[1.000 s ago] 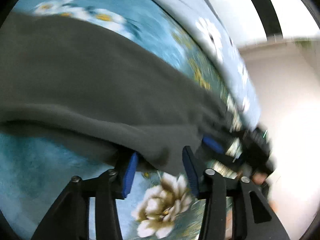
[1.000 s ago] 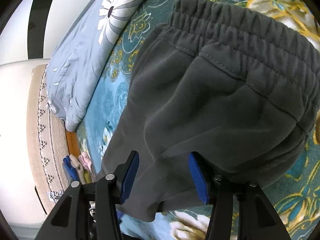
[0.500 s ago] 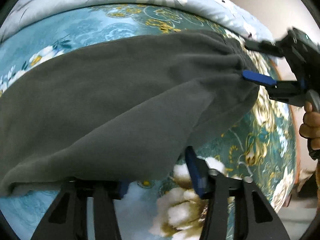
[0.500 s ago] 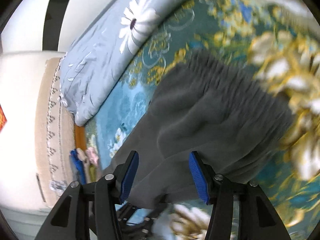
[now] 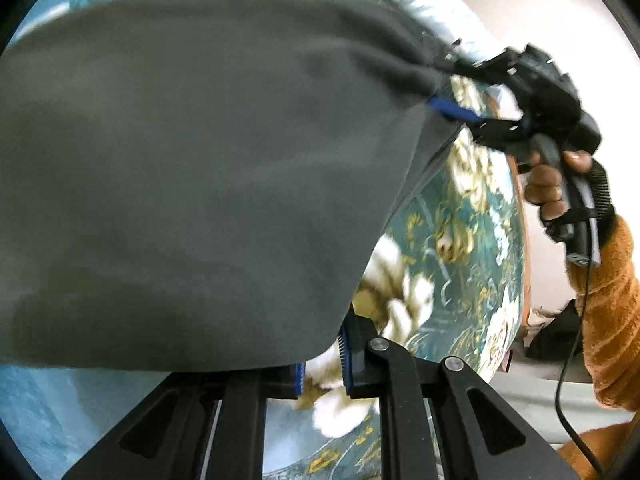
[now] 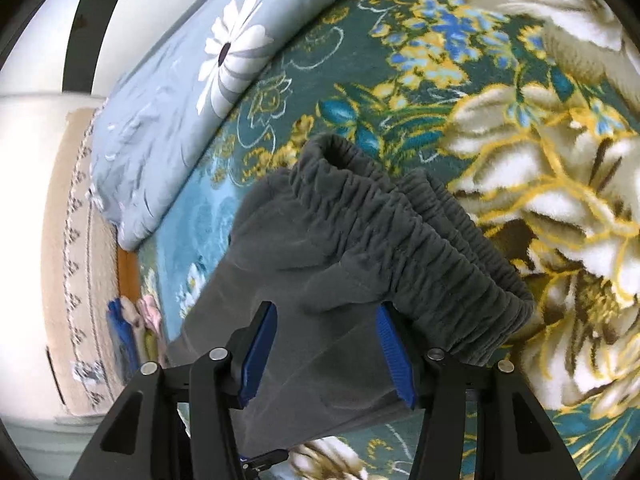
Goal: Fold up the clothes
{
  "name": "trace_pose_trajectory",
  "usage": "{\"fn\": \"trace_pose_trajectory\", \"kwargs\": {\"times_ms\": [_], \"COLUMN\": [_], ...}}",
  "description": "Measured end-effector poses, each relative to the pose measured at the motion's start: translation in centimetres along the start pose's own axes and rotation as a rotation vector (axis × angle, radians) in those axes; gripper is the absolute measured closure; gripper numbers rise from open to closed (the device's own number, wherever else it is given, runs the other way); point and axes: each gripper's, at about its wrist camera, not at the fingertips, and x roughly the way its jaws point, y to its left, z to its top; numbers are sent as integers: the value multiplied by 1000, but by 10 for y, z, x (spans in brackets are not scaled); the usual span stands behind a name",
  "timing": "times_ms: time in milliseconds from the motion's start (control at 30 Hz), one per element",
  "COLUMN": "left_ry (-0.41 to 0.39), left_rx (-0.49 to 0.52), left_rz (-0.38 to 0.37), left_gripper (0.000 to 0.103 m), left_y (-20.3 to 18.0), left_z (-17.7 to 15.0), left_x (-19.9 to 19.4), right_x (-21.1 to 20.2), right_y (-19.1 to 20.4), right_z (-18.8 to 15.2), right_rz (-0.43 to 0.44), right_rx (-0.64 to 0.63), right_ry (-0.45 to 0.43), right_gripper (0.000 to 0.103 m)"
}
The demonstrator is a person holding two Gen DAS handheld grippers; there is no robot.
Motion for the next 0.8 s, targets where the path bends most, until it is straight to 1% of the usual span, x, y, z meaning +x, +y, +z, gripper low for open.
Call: {"fn": "trace_pose_trajectory", "kwargs": {"times_ms": [67,133,233,300,367,467,500,533,633,700,733,800], "left_ry": [25,29,23,-33,-100,-208,-234,-276,-383,-423,-435,-461], "left_rx": [3,21,8,0,-34,-106,-131,-167,-265,-341,-386,-459], "left_rz": [14,29,3,-27,-53,-105,-119,-132,-124,-80,-58,-39], "left_gripper": [89,89,90,90,90,89,89,89,89,87,87,87], "left_y": [-3,-6,-8,-10,-6,9,17,26,51,69,79,96], "left_z": [-1,-3,-9,-10,-13,-24,-28,-38,-51,-50,-44,-39], "left_x": [6,7,-7,-24,-49,-85,-94,-115,-150,-160,-160,-161], "right_x": [-1,-3,-2,2,6,4,3,3,2,6,9,20], "right_y": [5,15,34,29,20,10,10,11,22,39,51,76], "right_z": [-1,-4,-10,-9,-7,-2,-1,-1,-2,-5,-6,-10], "right_rz": [-36,-75,-91,-114,-135,-98,-96,-104,-151,-167,-159,-112], "right_rx": [-19,-45,-139,-134,-109,-53,-51,-58,-70,-106,-127,-165], "right_ry": [3,0,4,7,8,0,1,4,-2,-14,-18,-4], "right_gripper": [47,47,46,46,46,46,46,46,46,46,46,46]}}
